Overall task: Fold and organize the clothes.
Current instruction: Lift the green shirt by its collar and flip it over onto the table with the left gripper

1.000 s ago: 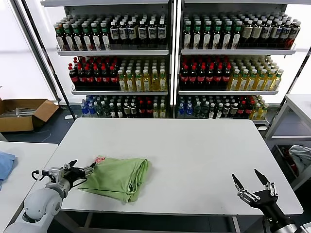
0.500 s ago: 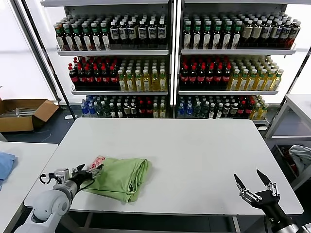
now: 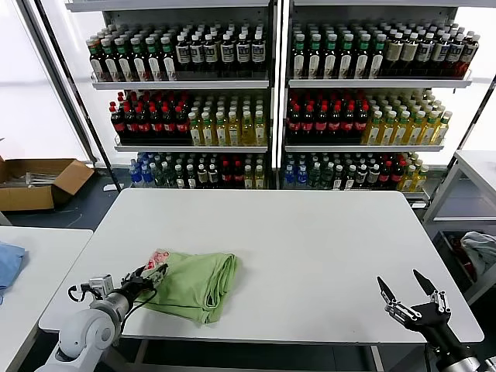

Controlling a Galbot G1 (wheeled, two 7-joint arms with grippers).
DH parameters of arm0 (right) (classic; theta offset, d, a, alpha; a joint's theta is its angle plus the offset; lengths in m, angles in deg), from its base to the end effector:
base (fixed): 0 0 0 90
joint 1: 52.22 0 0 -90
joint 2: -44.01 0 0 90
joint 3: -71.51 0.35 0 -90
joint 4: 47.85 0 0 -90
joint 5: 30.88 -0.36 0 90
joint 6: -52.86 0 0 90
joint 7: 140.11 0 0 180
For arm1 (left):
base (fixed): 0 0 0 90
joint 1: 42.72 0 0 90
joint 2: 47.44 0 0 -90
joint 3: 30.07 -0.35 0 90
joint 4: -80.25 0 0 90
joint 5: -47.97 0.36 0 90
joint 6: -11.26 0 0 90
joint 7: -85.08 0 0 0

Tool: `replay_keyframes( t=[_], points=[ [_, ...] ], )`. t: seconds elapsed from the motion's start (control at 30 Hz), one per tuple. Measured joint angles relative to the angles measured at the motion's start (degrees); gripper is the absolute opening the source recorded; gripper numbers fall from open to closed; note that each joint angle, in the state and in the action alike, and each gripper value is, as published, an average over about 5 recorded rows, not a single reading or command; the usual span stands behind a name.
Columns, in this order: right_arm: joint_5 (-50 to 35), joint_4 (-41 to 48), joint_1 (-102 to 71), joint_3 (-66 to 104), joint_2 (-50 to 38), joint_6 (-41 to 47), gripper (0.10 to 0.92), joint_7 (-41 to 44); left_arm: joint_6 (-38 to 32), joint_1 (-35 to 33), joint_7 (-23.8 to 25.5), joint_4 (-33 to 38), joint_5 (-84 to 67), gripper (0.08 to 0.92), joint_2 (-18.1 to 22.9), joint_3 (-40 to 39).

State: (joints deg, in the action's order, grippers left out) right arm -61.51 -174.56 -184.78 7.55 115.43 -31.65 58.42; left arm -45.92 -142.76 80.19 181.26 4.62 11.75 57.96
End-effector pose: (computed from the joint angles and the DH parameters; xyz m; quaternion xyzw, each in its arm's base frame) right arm 0.1319 -0.1630 -0.2398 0.0897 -0.9951 -0.0105 0.0402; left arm 0.3046 0.1336 -0.3056 -0.0515 -0.9480 0.0812 0.3035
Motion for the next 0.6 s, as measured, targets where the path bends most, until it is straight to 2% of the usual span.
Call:
replay_keyframes(
  t=[0.43,0.6],
  points=[
    [0.1,-0.4,0.6,-0.5,-0.1,0.5,0.823,-0.4,-0.4,-1.5,-3.1,2.7,-3.9,0.189,2.9,1.7],
    [0.3,-0.5,1.3,-1.3,-0.1,0.7,0.823,-0.5,-0.7,-1.6,-6.7,4.9,-8.8,0.139,4.1,5.4]
  ],
)
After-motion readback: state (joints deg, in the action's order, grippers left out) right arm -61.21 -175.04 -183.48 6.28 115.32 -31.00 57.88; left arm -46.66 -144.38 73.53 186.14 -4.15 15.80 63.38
